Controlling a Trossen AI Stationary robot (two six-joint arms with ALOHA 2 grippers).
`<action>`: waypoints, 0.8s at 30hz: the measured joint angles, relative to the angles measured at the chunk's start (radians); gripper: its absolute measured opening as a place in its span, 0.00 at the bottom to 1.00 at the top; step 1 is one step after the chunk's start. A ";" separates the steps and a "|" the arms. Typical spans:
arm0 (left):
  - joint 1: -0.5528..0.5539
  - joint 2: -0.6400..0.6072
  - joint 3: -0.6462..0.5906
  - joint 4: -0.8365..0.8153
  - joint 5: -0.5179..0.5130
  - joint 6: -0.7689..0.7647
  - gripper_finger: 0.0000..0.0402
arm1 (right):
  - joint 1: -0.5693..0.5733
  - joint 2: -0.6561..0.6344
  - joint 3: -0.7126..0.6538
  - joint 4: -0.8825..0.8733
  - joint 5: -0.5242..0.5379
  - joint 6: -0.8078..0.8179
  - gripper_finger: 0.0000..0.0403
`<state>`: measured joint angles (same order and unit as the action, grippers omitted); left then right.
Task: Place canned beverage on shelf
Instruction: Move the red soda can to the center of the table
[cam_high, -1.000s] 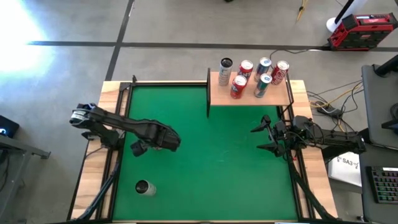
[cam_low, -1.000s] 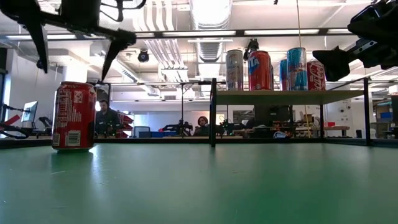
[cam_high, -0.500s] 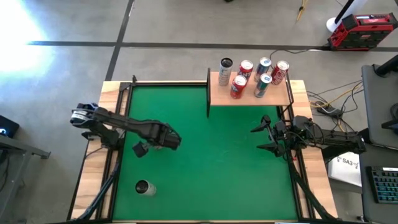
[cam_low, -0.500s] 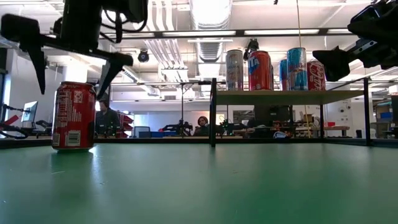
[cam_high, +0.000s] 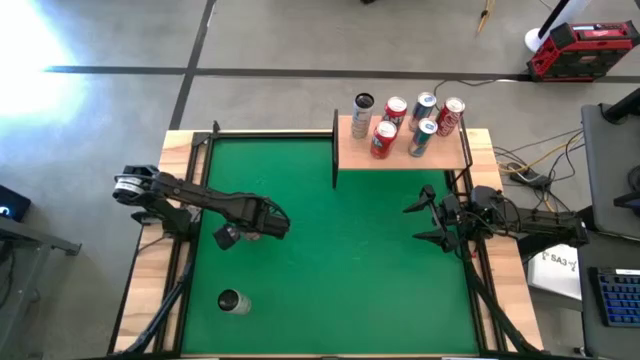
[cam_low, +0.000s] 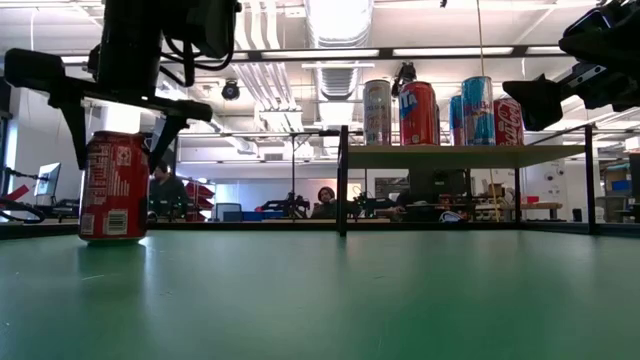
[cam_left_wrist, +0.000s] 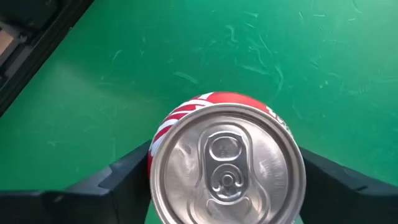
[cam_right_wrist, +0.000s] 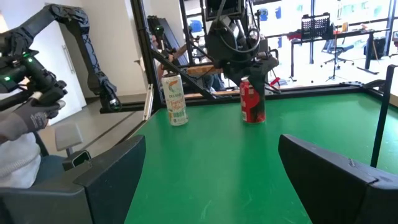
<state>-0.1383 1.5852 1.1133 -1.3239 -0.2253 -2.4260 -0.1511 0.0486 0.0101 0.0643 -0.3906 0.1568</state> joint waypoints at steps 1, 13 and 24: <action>0.000 0.000 -0.001 0.000 -0.001 0.001 0.71 | 0.000 0.000 0.000 0.000 0.000 0.000 0.89; 0.006 0.007 0.124 0.010 0.002 0.493 0.71 | 0.000 0.000 0.000 0.000 0.000 0.000 0.89; 0.006 0.199 0.434 0.020 -0.030 1.017 0.71 | 0.000 0.000 0.000 0.000 0.000 0.000 0.89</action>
<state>-0.1326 1.7845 1.5468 -1.3040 -0.2550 -1.4094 -0.1513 0.0486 0.0101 0.0643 -0.3908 0.1566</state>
